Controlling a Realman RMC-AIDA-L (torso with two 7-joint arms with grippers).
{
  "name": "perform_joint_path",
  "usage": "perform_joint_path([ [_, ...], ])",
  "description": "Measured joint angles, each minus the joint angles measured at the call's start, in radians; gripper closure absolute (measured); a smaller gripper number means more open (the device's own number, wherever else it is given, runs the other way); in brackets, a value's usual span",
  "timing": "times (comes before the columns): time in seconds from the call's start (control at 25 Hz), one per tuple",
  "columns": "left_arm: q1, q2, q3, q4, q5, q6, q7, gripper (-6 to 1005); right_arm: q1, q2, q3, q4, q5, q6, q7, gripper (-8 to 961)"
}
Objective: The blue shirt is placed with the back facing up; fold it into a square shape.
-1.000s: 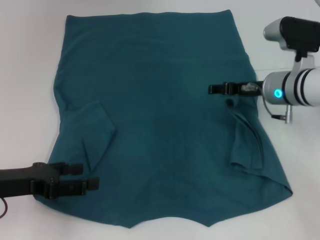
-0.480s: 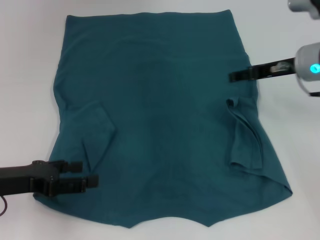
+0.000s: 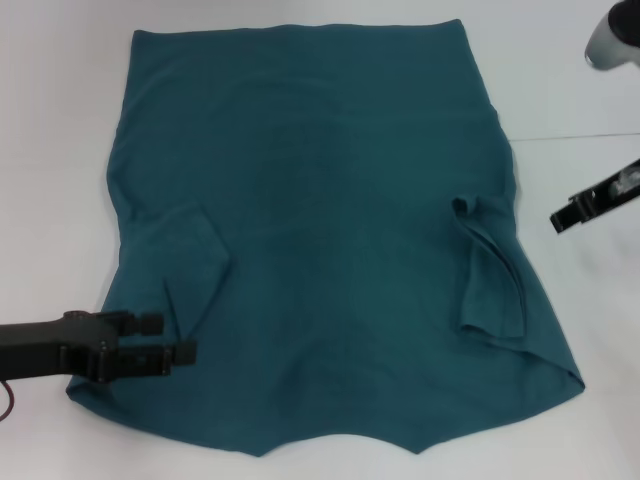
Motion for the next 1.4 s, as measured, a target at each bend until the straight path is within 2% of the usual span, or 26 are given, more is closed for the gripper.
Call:
perform_joint_path([
  [0.28, -0.006, 0.001, 0.004, 0.0, 0.0, -0.001, -0.001, 122, 0.0, 0.005, -0.053, 0.144, -0.003, 0.093, 0.005, 380],
  [0.64, -0.01, 0.002, 0.005, 0.0, 0.0, -0.001, -0.012, 122, 0.006, 0.011, -0.073, 0.25, -0.005, 0.203, 0.008, 786],
  [0.84, -0.012, 0.002, 0.006, 0.0, 0.0, -0.001, -0.015, 123, 0.026, 0.017, -0.077, 0.314, -0.005, 0.247, 0.0, 954],
  [1.16, -0.015, 0.002, 0.005, 0.0, 0.0, -0.001, -0.016, 122, 0.07, 0.025, -0.087, 0.411, -0.006, 0.308, -0.002, 953],
  [1.4, -0.016, 0.002, 0.004, 0.003, 0.0, -0.001, -0.016, 122, 0.084, 0.037, -0.1, 0.434, -0.001, 0.335, -0.006, 953],
])
